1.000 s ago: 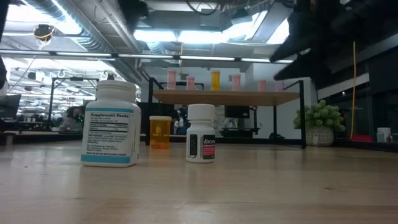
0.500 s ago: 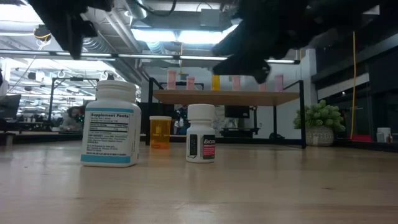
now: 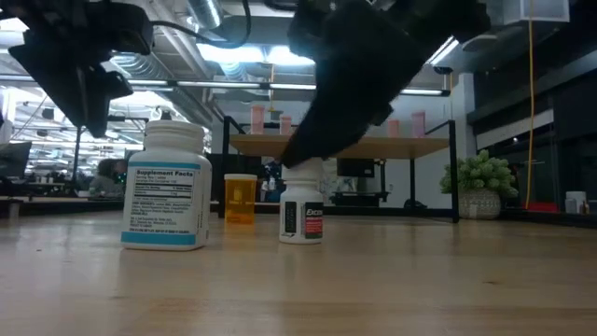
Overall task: Pick and place medicine bottles onto shelf by color
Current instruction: Put the big white pill bottle on the shelf
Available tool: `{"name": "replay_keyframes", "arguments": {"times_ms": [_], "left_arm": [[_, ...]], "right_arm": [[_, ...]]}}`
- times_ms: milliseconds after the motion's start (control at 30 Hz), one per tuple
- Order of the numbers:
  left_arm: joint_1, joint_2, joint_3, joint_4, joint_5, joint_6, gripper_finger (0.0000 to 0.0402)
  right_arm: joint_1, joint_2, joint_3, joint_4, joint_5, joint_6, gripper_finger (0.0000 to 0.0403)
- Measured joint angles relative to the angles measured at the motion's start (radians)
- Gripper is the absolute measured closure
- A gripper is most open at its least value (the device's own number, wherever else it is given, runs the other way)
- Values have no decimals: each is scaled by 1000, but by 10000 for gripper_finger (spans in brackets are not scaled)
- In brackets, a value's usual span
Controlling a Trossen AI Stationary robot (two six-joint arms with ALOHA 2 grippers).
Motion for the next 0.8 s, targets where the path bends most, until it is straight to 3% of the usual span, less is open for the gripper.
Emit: {"name": "replay_keyframes", "arguments": {"times_ms": [500,733,800], "left_arm": [[0,1,-8,62,-42,-4,235],[0,1,-8,68,-42,-4,235],[0,1,-8,68,-43,-4,235]], "right_arm": [[7,10,2,-64,-8,90,195],[7,10,2,-52,-16,156,254],[7,10,3,-32,-37,185,254]]}}
